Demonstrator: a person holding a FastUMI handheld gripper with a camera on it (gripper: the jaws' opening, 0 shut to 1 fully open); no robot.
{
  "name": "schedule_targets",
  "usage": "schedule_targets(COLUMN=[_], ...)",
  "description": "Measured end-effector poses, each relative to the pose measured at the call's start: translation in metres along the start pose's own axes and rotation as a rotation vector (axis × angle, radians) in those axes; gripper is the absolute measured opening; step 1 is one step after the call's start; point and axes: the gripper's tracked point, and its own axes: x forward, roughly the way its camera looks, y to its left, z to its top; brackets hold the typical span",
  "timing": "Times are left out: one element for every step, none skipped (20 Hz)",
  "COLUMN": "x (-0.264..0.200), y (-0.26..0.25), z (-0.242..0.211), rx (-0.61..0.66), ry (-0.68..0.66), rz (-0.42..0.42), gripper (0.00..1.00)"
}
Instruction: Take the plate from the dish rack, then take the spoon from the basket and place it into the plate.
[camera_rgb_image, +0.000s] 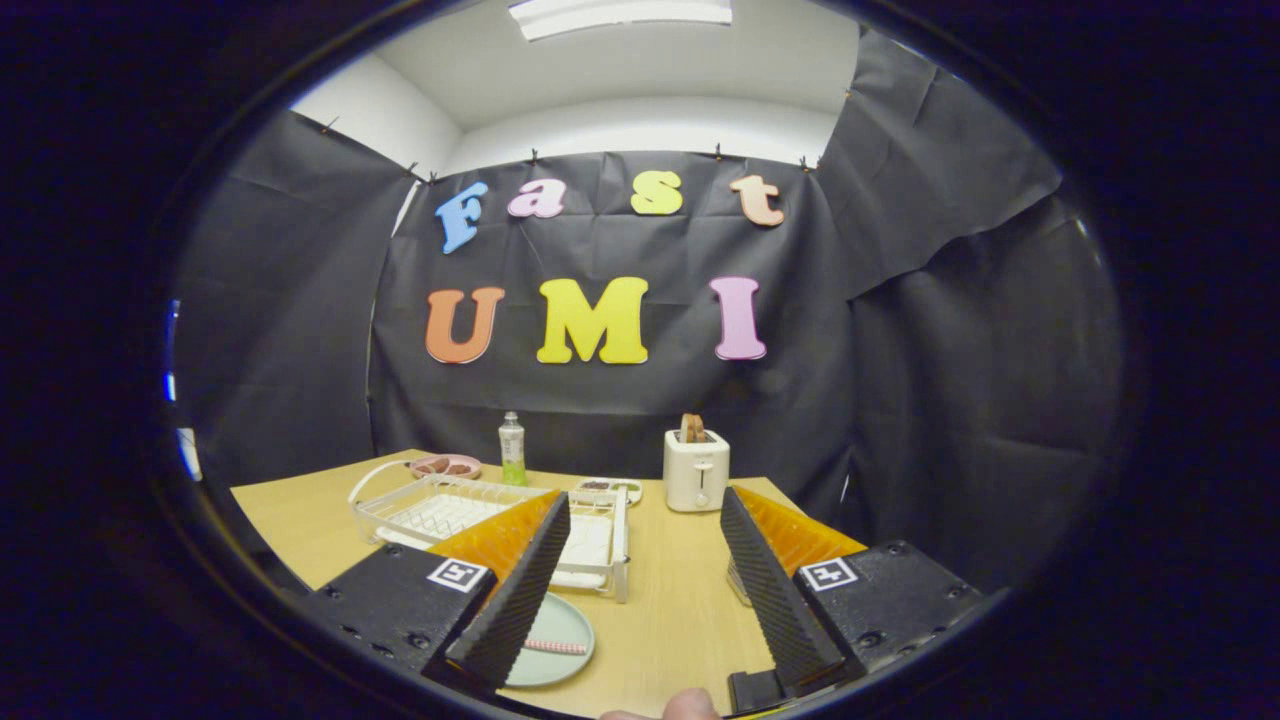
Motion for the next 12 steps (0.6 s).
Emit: schedule_targets(x=[0.0026, 0.0033, 0.0038, 0.0049, 0.0053, 0.0052, 0.0048, 0.0048, 0.0046, 0.0050, 0.0044, 0.0040], y=[0.0000, -0.0002, 0.0001, 0.0000, -0.0005, -0.0011, -0.0011, -0.0015, -0.0024, -0.0033, -0.0041, -0.0056], z=[-0.0029, -0.0030, -0.0010, 0.0000, 0.0023, 0.0047, 0.0050, 0.0048, 0.0044, 0.0040, 0.0036, 0.0041], rx=[0.007, 0.014, 0.022, 0.026, 0.029, 0.031, 0.031, 0.030, 0.030, 0.031, 0.031, 0.034], ry=[0.006, 0.008, 0.004, -0.004, -0.015, -0.025, -0.028, -0.030, -0.028, -0.027, -0.025, -0.026], rz=[-0.002, -0.004, -0.007, -0.010, -0.014, -0.019, -0.022, -0.024, -0.026, -0.028, -0.030, -0.034], gripper=[0.98, 0.98, 0.98, 0.98, 0.98, 0.98, 0.98, 0.98, 0.98, 0.98, 0.98, 0.98])
